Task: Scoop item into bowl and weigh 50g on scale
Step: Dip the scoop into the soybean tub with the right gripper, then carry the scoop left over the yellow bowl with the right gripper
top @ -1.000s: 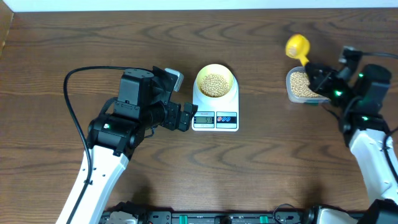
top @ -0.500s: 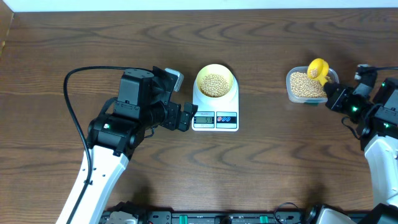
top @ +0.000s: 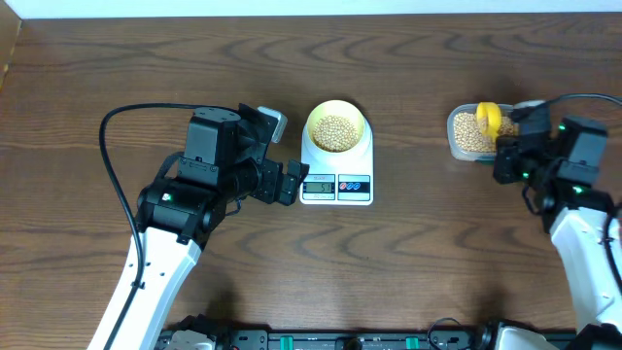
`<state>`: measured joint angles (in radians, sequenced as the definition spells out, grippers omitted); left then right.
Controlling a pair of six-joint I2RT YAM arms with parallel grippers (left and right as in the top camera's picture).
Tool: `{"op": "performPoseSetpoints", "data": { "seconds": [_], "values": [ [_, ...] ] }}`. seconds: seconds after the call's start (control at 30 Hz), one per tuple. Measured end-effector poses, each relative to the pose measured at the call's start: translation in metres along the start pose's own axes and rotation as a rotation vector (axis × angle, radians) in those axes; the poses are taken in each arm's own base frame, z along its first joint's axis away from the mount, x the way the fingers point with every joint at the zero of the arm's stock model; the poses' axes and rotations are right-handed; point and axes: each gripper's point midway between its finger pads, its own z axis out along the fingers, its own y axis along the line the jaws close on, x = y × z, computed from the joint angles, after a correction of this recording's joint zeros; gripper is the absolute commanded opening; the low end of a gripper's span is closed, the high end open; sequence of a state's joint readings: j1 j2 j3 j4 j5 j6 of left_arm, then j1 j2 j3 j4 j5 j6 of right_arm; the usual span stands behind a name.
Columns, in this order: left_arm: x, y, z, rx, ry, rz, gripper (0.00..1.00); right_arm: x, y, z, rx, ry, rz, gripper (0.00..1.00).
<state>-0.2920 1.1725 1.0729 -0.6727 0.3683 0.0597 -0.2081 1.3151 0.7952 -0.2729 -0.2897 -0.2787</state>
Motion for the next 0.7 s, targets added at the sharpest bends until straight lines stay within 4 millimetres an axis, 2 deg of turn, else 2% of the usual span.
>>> {"op": "performPoseSetpoints", "data": {
  "seconds": [0.07,0.2,0.33,0.47,0.57,0.7],
  "values": [
    [0.0,0.0,0.0,0.0,0.0,0.0,0.99,0.0,0.005,0.003,0.039,0.02,-0.086,0.01],
    [0.0,0.0,0.0,0.0,0.0,0.0,0.99,-0.006,0.001,0.005,0.183,0.043,-0.212,0.01],
    [0.0,0.0,0.0,0.0,0.0,0.0,0.99,-0.011,-0.003,0.004,0.255,0.044,-0.251,0.01],
    [0.0,0.0,0.0,0.0,0.0,0.0,0.99,-0.017,0.0,0.005,0.256,0.017,-0.228,0.01],
    [0.0,0.0,0.0,0.0,0.0,0.0,0.99,-0.039,0.01,0.006,0.197,-0.094,-0.105,0.01],
    [0.0,0.0,0.0,0.0,0.0,0.0,0.99,-0.088,0.041,-0.002,-0.009,-0.321,0.07,0.01]
  ]
}}
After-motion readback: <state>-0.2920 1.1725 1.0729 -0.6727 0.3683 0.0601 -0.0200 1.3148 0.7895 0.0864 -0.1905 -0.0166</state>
